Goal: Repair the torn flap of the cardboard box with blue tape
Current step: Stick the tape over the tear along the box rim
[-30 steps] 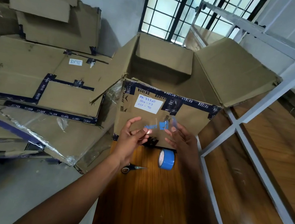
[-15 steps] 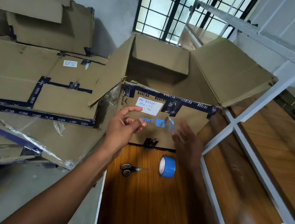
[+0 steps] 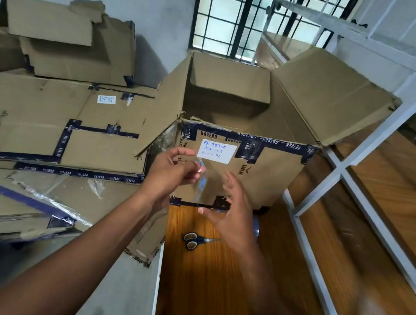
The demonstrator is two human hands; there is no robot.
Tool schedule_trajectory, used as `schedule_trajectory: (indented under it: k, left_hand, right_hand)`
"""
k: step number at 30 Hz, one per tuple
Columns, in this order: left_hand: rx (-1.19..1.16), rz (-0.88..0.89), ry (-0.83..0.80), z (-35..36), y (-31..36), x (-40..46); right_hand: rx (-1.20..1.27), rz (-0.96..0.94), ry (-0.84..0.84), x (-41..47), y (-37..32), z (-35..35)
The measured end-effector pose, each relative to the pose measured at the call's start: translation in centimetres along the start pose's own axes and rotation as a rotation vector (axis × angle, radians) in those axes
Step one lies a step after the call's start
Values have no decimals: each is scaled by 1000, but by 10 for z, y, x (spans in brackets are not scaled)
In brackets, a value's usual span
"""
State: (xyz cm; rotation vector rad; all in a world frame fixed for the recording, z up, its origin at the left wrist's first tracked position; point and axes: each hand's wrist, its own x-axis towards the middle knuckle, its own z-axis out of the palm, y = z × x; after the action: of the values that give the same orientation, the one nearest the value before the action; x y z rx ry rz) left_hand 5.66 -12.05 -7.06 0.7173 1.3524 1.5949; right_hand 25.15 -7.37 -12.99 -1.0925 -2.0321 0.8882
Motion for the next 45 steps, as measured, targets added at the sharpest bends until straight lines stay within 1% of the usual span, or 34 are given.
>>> schedule_trajectory:
  k: [3, 6, 11, 16, 17, 20, 24, 27, 32, 34, 36, 38, 43, 44, 45]
  left_hand:
    - [-25, -25, 34, 0, 9, -2]
    - [-46, -27, 70, 2, 17, -3]
    - [-122, -25, 112, 14, 28, -7]
    - [-160, -9, 151, 26, 35, -8]
    - [-160, -9, 159, 28, 36, -9]
    - [-149, -10, 181, 34, 40, -8]
    - [-84, -41, 212, 38, 43, -10]
    - [72, -117, 159, 37, 49, -15]
    - [381, -310, 45, 26, 75, -15]
    - [458, -330, 54, 24, 84, -11]
    - [559, -305, 92, 22, 88, -8]
    - [695, -261, 131, 18, 86, -4]
    - [937, -160, 219, -6, 65, 4]
    - [962, -113, 240, -17, 61, 4]
    - [930, -69, 244, -26, 57, 3]
  right_hand:
    - [7, 8, 21, -1, -1, 12]
    - [16, -29, 75, 3, -6, 20]
    - [112, -32, 67, 14, -14, 31]
    - [180, -38, 182, 22, -14, 36]
    - [194, -61, 216, 24, -13, 33]
    - [234, -204, 322, 30, -4, 24]
    - [251, -298, 359, 37, 11, 1]
    - [154, -414, 358, 46, 28, -27]
    - [-110, -702, 227, 72, 34, -69]
    - [-176, -802, 162, 80, 21, -80]
    - [-235, -854, 90, 85, 3, -90]
    - [-288, -828, 7, 87, -19, -99]
    - [-431, -582, -294, 92, -65, -111]
    - [-422, -519, -351, 97, -72, -113]
    - [-395, -454, -411, 103, -78, -117]
